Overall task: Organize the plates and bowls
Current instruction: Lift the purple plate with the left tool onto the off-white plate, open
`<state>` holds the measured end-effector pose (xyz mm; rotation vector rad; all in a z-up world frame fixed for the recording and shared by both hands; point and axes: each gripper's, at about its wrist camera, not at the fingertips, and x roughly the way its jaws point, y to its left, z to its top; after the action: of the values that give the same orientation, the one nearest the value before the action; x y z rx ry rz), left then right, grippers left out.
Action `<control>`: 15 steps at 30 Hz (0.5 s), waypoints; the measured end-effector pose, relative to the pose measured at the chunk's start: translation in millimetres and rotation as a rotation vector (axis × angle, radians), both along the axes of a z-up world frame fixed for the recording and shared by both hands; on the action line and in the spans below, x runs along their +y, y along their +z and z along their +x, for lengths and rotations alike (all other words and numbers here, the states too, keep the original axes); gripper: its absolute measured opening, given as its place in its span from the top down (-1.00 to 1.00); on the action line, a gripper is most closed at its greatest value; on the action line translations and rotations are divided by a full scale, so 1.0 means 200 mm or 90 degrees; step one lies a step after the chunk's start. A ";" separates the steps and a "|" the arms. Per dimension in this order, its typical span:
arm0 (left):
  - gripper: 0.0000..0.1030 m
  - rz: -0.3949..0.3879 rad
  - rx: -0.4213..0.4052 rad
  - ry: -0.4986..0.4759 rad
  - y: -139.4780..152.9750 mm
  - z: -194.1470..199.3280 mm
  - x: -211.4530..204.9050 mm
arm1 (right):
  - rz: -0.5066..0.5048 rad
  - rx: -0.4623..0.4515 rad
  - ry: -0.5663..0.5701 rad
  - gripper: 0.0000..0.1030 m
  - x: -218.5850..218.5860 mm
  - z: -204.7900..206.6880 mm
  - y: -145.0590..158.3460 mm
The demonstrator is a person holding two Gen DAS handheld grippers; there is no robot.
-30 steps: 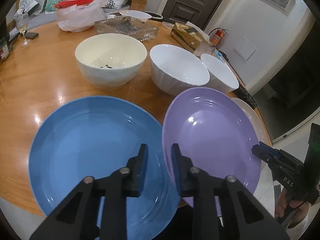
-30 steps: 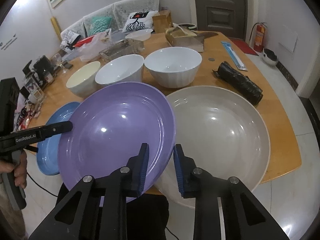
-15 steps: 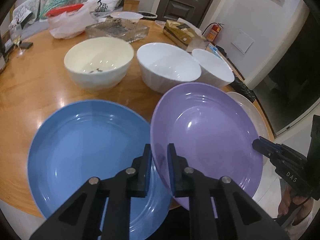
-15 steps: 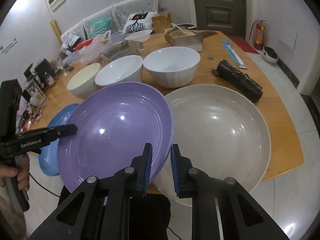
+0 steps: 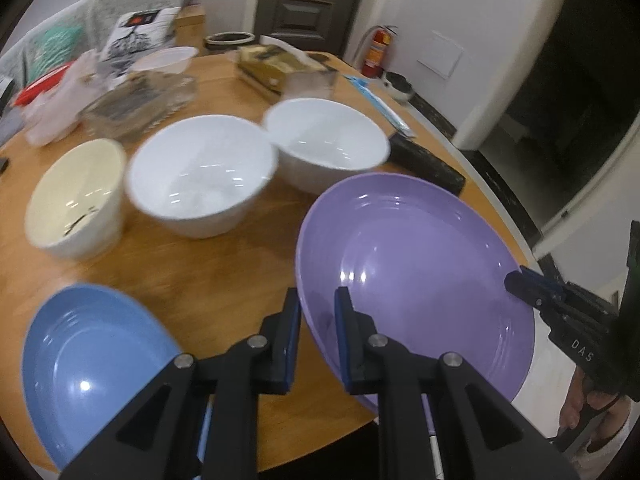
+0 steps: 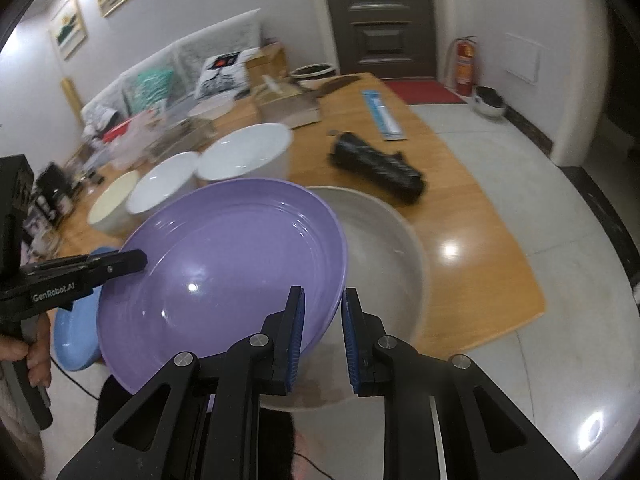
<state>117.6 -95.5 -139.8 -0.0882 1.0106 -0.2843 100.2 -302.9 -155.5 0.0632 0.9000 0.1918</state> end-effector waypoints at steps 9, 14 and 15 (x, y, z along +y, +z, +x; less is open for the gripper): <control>0.75 0.046 0.002 -0.022 -0.08 0.06 -0.19 | -0.027 -0.001 -0.026 0.74 -0.11 0.02 -0.03; 0.74 0.065 0.001 -0.024 -0.10 0.08 -0.21 | -0.035 0.003 -0.026 0.74 -0.11 0.03 -0.04; 0.74 0.068 0.001 -0.024 -0.10 0.08 -0.21 | -0.035 0.006 -0.025 0.74 -0.12 0.04 -0.05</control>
<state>133.8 -138.2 -159.4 0.0279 1.0278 -0.2638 107.7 -326.4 -165.1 0.0308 0.9115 0.1300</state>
